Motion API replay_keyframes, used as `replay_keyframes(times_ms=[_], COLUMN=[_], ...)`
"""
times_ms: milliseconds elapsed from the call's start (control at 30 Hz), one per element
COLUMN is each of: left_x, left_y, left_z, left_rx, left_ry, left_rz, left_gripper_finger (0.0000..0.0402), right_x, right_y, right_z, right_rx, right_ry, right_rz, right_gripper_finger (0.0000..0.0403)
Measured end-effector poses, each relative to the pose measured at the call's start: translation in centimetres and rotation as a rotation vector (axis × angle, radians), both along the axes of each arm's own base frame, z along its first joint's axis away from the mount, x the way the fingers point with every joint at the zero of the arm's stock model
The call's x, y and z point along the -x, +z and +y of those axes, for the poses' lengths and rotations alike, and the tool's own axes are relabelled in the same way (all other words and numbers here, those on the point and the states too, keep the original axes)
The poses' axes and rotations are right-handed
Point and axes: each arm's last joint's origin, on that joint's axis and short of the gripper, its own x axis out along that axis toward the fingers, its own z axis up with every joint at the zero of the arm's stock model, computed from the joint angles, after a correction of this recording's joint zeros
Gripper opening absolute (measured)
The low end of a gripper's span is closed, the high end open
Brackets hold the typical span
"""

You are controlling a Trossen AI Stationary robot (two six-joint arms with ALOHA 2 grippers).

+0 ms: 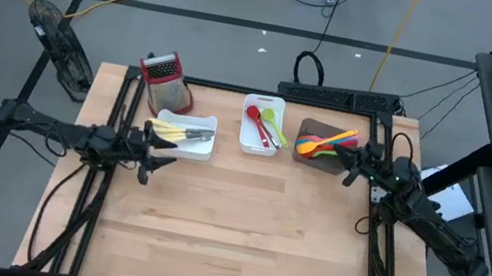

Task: Pick & Place Kitchen Items
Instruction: Return to Home Position

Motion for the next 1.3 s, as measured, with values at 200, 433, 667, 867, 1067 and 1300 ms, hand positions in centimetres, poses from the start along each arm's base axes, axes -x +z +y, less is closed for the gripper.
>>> replay_keyframes(times_ms=[200,433,667,867,1067,1300], left_x=[0.02,0.08,0.06,0.06,0.06,0.05], left_y=[-0.33,-0.85,-0.73,-0.71,-0.71,-0.72], left_z=[0.01,0.01,0.01,0.01,0.01,0.01], left_rx=[-0.008,-0.001,0.009,0.009,0.009,0.011], left_ry=[0.0,0.001,0.002,0.002,0.002,0.002], left_rz=[0.034,0.09,0.075,0.072,0.072,0.072], left_gripper_finger=[0.0205,0.0205,0.0205,0.0205,0.0205,0.0205], right_x=[-0.18,-0.27,-0.27,-0.28,-0.28,-0.28], right_y=[-0.3,-0.53,-0.51,-0.48,-0.48,-0.48], right_z=[-0.16,-0.41,-0.41,-0.41,-0.41,-0.41], right_rx=[0.063,0.071,0.072,0.074,0.075,0.075], right_ry=[0.0,-0.046,-0.046,-0.046,-0.046,-0.046], right_rz=[0.071,0.108,0.107,0.104,0.104,0.104], right_gripper_finger=[0.0004,0.0004,0.0004,0.0004,0.0004,0.0004])
